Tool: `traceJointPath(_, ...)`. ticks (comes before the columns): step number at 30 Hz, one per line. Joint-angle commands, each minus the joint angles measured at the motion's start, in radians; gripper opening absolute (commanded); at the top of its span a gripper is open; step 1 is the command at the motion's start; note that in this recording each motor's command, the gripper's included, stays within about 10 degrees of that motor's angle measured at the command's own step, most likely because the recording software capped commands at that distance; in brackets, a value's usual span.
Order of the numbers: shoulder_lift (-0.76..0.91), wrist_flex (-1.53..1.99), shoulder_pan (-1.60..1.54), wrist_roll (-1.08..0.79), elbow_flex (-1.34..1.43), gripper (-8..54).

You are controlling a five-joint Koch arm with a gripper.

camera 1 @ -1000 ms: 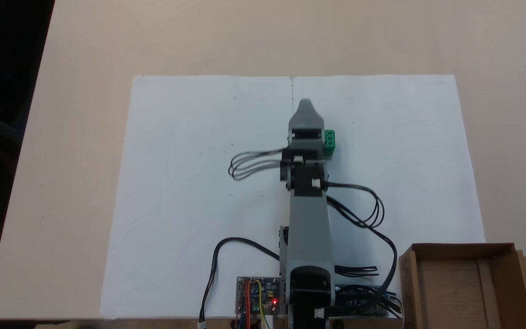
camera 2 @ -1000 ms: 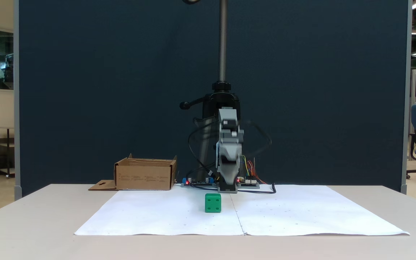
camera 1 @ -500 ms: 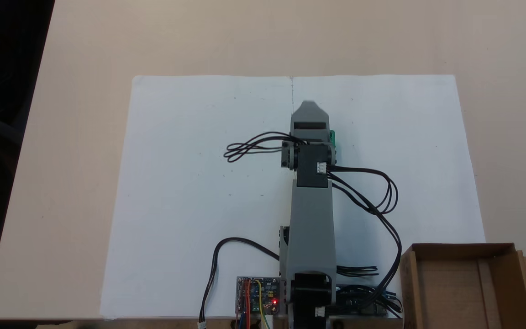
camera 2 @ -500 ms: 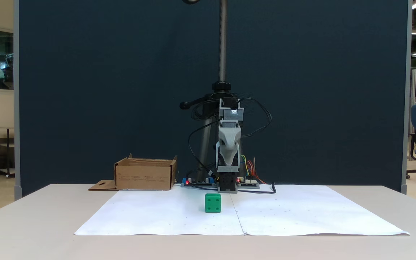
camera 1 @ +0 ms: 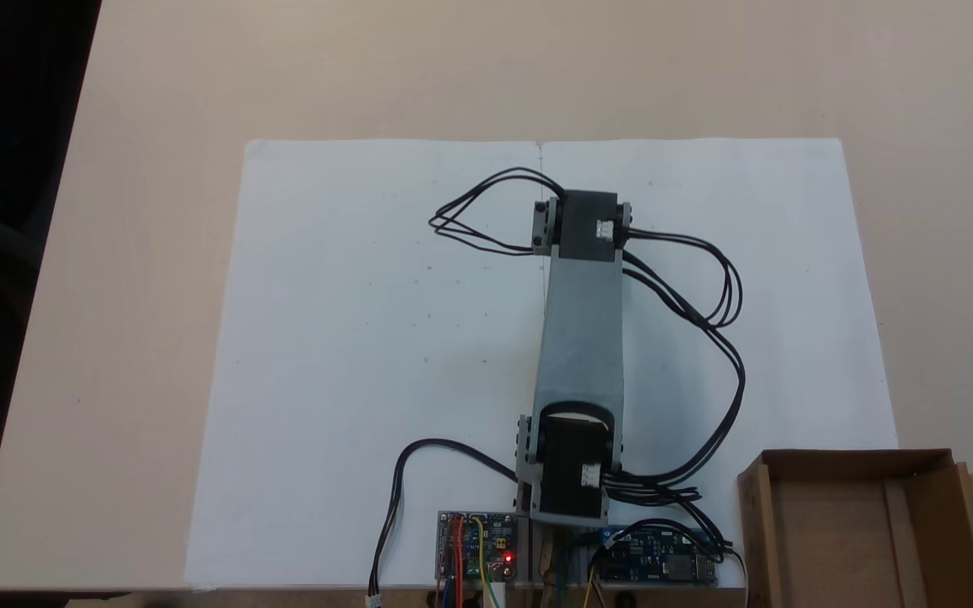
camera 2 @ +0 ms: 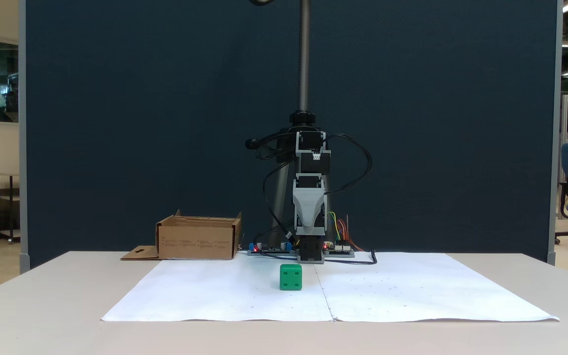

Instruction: Grasp a green dice and put it in the bin.

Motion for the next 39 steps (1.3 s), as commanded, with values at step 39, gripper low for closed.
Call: traceJointPath(39, -0.360, -0.114, 0.094, -0.089, -0.146, 42.5)
